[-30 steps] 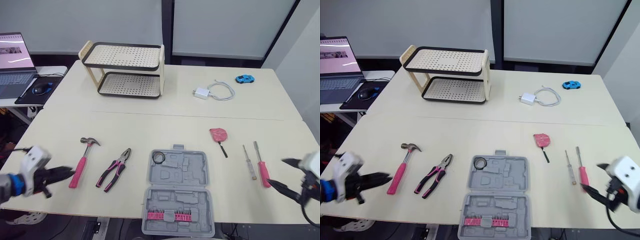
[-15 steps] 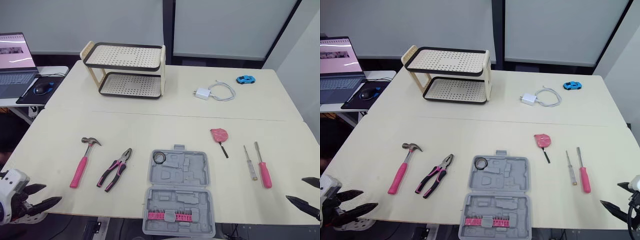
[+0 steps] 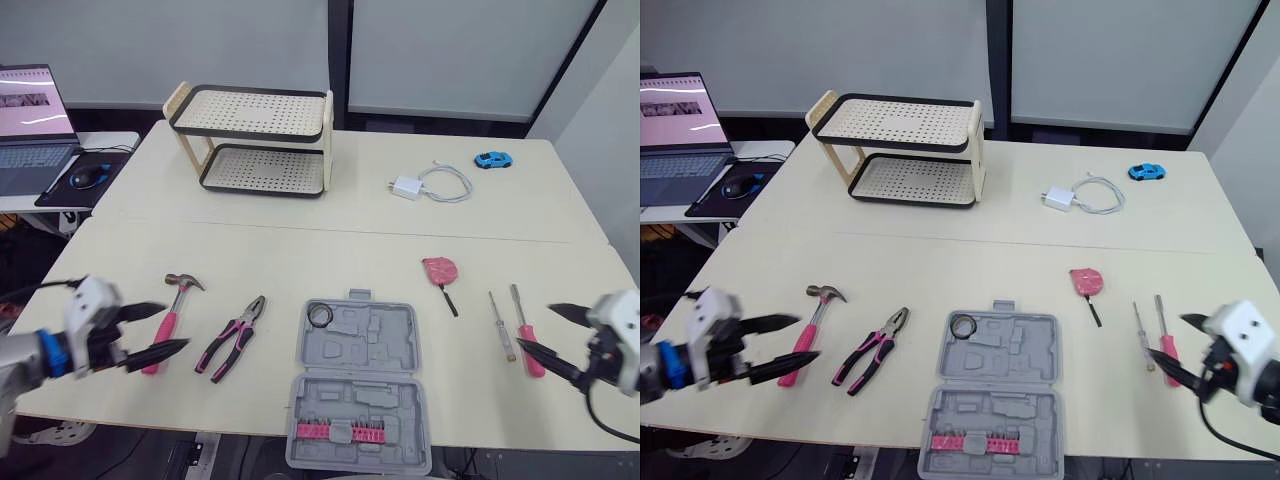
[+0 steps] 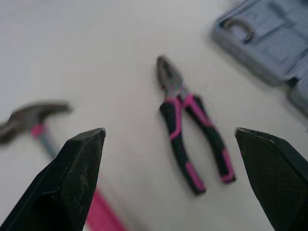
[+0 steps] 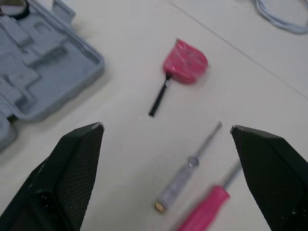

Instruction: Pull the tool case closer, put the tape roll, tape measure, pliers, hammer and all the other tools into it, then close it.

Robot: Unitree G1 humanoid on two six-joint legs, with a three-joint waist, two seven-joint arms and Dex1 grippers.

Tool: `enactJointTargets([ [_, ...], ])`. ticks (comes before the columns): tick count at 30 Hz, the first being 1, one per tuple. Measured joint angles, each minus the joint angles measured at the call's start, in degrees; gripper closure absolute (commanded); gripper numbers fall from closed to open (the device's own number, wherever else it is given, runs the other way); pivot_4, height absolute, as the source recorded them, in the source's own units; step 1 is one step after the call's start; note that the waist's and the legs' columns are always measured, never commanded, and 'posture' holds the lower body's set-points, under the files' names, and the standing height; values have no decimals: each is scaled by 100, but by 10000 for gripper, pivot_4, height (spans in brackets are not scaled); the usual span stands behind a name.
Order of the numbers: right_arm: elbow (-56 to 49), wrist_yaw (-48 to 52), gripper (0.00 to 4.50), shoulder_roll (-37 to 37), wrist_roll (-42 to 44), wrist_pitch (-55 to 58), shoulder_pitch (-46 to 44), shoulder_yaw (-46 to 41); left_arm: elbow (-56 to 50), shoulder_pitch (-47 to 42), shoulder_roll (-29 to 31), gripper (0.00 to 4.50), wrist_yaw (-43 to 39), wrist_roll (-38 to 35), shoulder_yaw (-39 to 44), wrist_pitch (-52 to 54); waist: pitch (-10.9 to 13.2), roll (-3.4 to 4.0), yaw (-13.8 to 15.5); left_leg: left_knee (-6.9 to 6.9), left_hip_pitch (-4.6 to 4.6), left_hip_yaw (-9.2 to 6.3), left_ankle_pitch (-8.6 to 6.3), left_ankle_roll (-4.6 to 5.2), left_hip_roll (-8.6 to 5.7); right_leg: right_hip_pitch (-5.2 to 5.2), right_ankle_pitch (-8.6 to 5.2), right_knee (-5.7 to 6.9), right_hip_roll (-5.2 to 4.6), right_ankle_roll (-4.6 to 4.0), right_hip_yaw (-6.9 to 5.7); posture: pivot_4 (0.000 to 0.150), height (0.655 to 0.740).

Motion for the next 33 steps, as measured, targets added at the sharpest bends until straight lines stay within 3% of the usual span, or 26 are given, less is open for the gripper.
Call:
enactJointTargets([
  [7, 105, -1251, 0, 821, -380, 394, -825, 1361, -419, -1050, -239, 179, -255, -204, -990, 72, 5, 10, -15, 1, -6, 2, 0, 1, -3, -13, 1, 6, 2, -1, 3, 1500, 7350],
  [10, 381, -1594, 5704, 1026, -629, 370, -1106, 1818, -479, -1331, -355, 0, -378, -238, -1301, 64, 5, 10, -8, 7, -6, 2, 0, 1, -3, -11, 2, 6, 2, 0, 3, 1500, 7350],
  [13, 869, -1908, 15728, 1254, -869, 315, -1399, 2136, -516, -1556, -493, 0, -496, -256, -1609, 64, 5, 10, -7, 12, -8, 1, 0, 1, -3, -10, 4, 7, 3, 2, 3, 1500, 7350],
  [23, 2339, -2668, 15728, 1908, -1500, 66, -2505, 2741, -683, -2031, -1174, 0, -615, -281, -2054, -157, 5, 13, -12, 19, -11, -2, 0, 1, -3, -12, 8, 10, 6, 1, 2, 1500, 7350],
  [30, 3174, -3068, 15728, 2295, -1694, 25, -2948, 2753, -992, -2067, -1326, 0, -420, -285, -2267, -8, 5, 15, -15, 21, -10, -5, 0, 1, -3, -11, 9, 14, 6, 1, 2, 1500, 7350],
  [33, 3301, -3163, 20070, 2373, -1702, -38, -3032, 2753, -1125, -2155, -1377, 0, -286, -344, -2289, 146, 5, 16, -16, 22, -10, -6, 0, 1, -3, -10, 10, 14, 6, 1, 1, 1500, 7350],
])
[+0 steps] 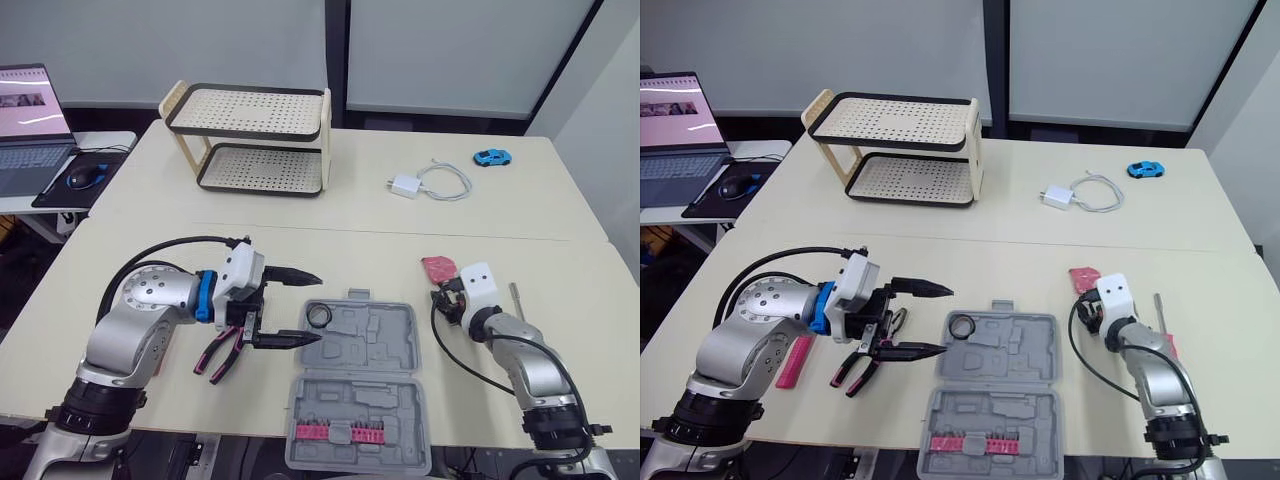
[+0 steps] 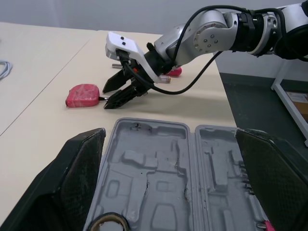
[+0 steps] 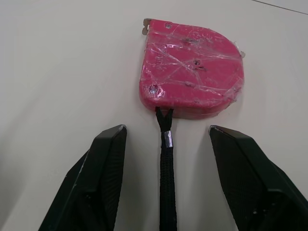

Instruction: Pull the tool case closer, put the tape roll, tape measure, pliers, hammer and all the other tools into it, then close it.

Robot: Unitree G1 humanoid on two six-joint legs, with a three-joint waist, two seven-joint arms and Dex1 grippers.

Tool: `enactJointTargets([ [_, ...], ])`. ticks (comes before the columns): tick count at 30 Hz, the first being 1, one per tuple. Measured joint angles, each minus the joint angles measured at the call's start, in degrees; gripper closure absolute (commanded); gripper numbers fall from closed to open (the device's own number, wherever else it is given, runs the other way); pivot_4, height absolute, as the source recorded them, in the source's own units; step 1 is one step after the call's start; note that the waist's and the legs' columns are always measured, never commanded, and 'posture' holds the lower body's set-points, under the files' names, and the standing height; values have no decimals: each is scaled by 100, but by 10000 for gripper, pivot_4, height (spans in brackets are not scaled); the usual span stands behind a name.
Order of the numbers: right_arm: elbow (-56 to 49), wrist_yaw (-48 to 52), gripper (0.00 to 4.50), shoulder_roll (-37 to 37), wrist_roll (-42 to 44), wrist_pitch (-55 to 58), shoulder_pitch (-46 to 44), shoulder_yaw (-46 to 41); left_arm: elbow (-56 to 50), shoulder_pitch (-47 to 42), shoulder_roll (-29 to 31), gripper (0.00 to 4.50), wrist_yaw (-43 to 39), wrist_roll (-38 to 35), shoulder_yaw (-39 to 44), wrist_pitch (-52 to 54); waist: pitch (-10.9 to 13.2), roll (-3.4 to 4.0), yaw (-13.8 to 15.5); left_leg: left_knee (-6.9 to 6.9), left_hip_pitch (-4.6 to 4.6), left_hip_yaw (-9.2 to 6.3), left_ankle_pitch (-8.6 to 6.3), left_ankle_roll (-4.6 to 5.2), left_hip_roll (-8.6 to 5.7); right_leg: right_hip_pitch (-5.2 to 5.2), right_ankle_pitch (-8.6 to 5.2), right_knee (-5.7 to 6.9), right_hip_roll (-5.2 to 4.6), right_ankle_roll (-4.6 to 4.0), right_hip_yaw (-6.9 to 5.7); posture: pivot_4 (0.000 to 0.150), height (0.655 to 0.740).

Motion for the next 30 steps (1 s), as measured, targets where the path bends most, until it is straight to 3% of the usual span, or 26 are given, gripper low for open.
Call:
enactJointTargets([
  [9, -45, -23, 31832, 92, 16, 82, 20, -7, -260, -137, -26, 0, 304, -111, -71, 328, -3, 4, -5, 2, 1, -1, 0, 0, 0, 2, 1, 0, 0, 1, 0, 1500, 7350],
  [16, -263, -21, 44863, 95, 144, 296, 182, -215, -184, -3, 78, 0, 236, -4, -118, 181, -3, 5, 7, 0, 0, -1, 0, 0, -1, 2, 1, -3, 0, 1, 0, 1500, 7350],
  [23, -700, 14, 44863, 98, 381, 664, 479, -481, -59, 140, 125, 0, 92, 137, -204, -11, -4, 6, 14, -2, -2, -3, 0, 0, -1, 2, 1, -4, 0, 1, -3, 1500, 7350],
  [30, -1923, 515, 44863, -483, 792, 1151, 1723, -736, -59, 421, 343, 0, -194, 300, -242, -335, -6, 12, 26, -4, -4, -4, -1, 1, -1, 2, 0, -8, -1, 1, -3, 1500, 7350],
])
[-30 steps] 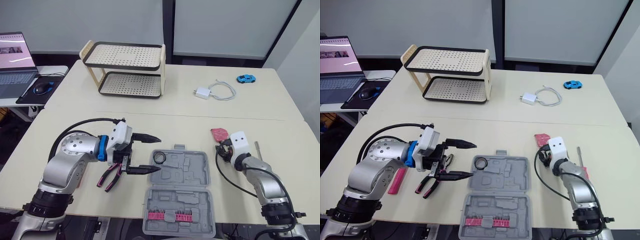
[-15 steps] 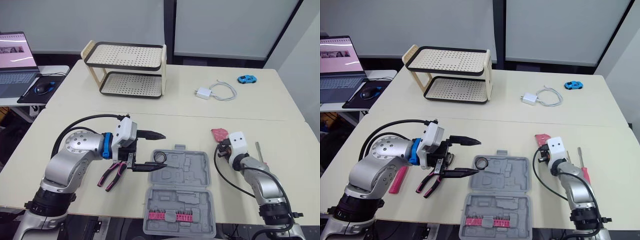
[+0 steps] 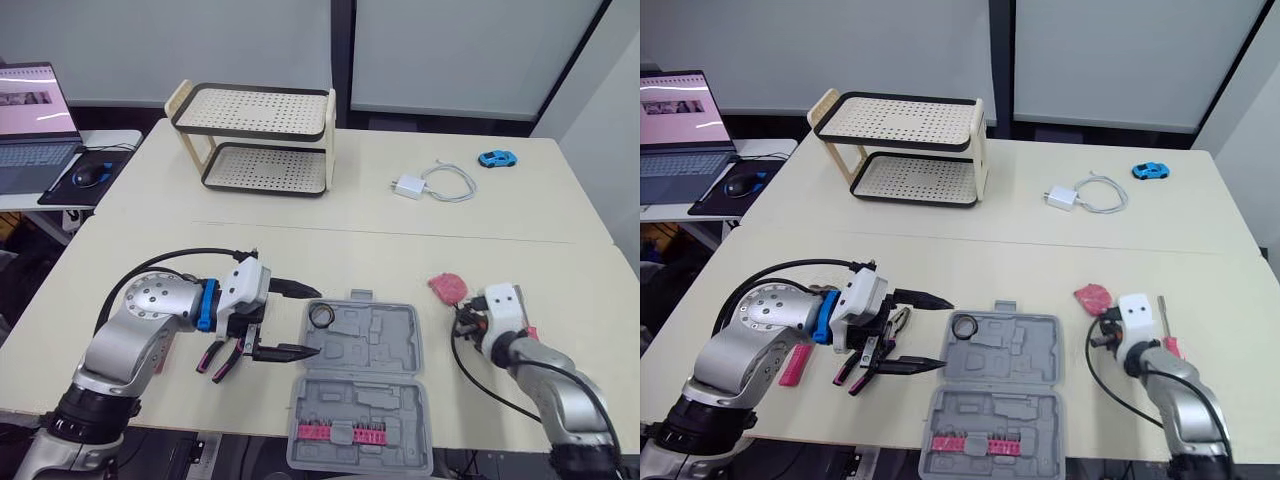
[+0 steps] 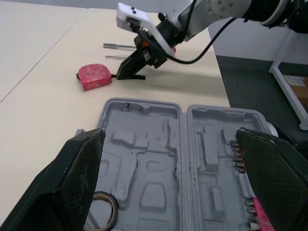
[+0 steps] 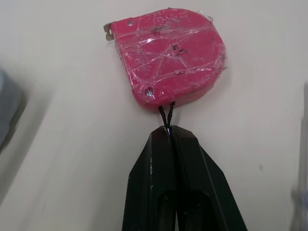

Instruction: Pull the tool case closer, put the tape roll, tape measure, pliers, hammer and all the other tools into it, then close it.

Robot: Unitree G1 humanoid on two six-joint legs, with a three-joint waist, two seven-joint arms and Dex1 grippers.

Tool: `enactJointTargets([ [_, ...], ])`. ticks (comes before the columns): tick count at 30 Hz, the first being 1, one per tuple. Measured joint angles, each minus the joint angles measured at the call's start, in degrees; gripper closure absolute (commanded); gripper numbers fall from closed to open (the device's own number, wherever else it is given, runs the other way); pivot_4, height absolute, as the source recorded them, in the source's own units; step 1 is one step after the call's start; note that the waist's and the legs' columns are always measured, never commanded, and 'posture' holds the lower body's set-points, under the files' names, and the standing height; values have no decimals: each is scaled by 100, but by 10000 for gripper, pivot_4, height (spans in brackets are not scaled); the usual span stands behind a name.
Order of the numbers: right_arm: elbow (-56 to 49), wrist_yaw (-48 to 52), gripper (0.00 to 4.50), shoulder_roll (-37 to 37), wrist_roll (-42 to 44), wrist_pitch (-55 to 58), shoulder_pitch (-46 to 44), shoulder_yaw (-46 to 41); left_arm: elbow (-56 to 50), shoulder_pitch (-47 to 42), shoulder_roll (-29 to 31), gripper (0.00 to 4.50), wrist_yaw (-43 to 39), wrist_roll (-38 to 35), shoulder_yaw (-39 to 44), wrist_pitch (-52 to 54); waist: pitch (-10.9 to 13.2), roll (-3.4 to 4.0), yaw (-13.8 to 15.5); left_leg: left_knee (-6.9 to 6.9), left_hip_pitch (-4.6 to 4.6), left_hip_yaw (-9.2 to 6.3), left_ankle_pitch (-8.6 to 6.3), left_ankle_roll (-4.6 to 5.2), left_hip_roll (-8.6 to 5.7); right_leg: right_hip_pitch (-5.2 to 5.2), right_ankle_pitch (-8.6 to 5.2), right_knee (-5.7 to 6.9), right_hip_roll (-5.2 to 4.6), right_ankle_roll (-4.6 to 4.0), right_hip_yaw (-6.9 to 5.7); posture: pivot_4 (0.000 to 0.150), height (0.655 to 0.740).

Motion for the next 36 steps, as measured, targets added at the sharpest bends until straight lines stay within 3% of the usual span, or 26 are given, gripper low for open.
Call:
enactJointTargets([
  [9, -1756, 367, 44863, -280, 534, 575, 1969, -59, -302, 293, 210, 0, -164, 1, -67, -17, -3, 8, -12, -1, 2, 1, 0, 0, 1, 1, -2, -1, 1, 0, 2, 1500, 7350],
  [16, -2382, 484, 44863, -457, 583, 600, 3075, 30, -382, 541, 272, 0, -387, 18, -121, -205, -4, 9, -11, 2, 4, 6, 0, 0, 4, 1, -4, -2, 2, 1, 6, 1500, 7350],
  [34, -2611, 604, 44863, -627, 792, 775, 3434, 132, -169, 726, 287, 0, -522, 64, -185, -635, -5, 7, -9, 2, 2, 7, 0, 0, 4, 2, -4, -5, 2, 0, 7, 1500, 7350],
  [36, -2638, 604, 40602, -552, 977, 963, 3322, 49, -171, 726, 287, 0, -516, 64, -200, -635, -5, 7, -9, 2, 3, 6, 0, 0, 4, 1, -4, -5, 2, 0, 7, 1500, 7350],
])
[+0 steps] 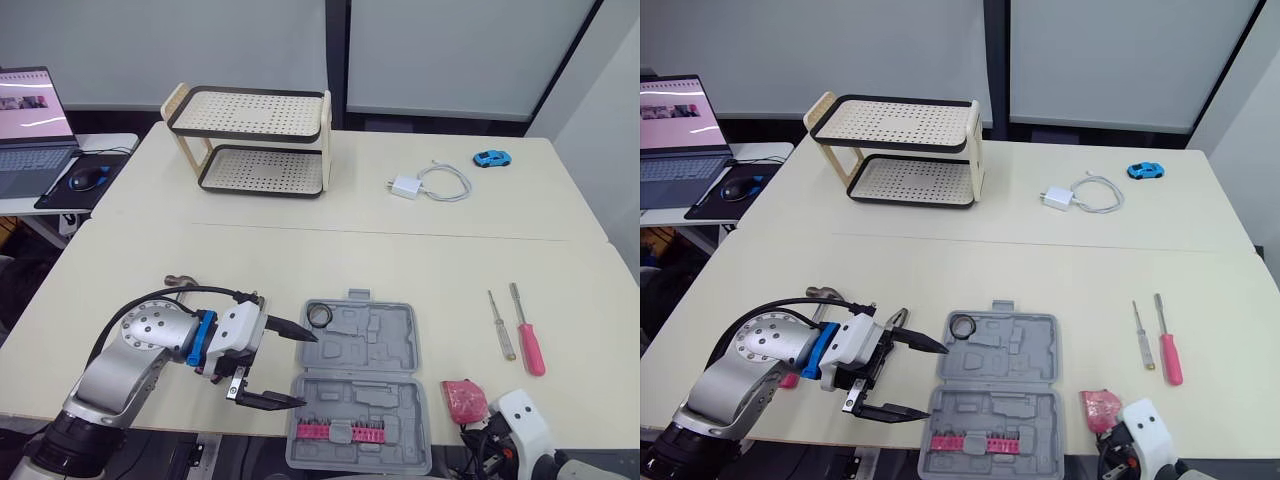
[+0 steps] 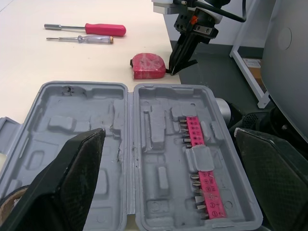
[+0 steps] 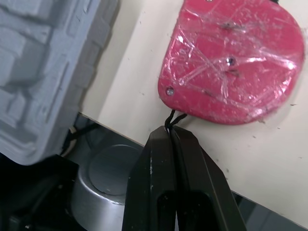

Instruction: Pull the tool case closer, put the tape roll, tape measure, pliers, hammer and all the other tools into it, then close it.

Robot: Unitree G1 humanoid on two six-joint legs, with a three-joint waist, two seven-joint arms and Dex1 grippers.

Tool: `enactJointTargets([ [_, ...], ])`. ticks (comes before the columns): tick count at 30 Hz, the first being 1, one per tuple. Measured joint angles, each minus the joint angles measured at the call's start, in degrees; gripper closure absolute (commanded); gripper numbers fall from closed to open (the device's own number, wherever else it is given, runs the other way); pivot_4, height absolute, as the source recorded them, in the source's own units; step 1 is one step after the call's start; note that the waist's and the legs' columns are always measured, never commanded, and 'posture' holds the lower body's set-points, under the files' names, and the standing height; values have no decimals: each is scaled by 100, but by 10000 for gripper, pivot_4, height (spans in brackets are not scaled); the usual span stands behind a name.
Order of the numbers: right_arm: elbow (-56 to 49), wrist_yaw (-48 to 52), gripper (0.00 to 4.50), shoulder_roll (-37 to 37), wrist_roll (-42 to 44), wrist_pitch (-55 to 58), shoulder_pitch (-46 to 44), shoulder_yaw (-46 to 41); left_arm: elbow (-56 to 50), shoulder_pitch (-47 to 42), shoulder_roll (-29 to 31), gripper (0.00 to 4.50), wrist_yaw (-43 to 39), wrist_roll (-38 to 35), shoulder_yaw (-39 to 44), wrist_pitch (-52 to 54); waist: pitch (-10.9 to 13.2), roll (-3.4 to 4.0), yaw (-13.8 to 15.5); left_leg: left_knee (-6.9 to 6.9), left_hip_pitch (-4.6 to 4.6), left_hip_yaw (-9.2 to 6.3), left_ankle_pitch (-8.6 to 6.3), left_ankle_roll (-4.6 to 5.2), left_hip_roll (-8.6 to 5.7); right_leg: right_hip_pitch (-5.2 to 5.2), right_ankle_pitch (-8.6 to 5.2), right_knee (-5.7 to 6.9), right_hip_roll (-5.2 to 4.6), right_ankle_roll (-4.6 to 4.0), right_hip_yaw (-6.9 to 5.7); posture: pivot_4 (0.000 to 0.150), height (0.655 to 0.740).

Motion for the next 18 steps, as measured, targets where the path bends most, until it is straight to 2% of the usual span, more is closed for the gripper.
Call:
enactJointTargets([
  [6, -525, 179, 28006, -284, 629, 621, 26, -422, -9, 0, -14, 0, 21, 0, -33, 3, -1, 1, 5, 1, -1, -1, 0, 0, 0, 1, 0, 0, 0, 0, -1, 1500, 7350],
  [10, -973, 767, 19931, -1049, 964, 731, 532, -959, -28, 4, -41, 0, 45, -2, -55, 12, -4, -1, 7, 4, 0, -2, 0, 0, -1, 4, 0, -2, 1, 1, -2, 1500, 7350],
  [14, -976, 1683, 12762, -1935, 740, -155, 774, -1542, -99, 34, -39, 0, 70, -21, -57, 25, -4, -3, -11, 7, 5, 7, 0, 0, 0, 7, -2, -3, 1, 9, 3, 1500, 7350],
  [18, -267, 2590, 1537, -2741, -5, -1869, 80, -1711, -281, 97, 3, 0, 32, -47, -69, 40, -4, -9, -13, 9, 11, 9, 0, 0, 0, 14, -12, -3, 1, 30, 5, 1500, 7350],
])
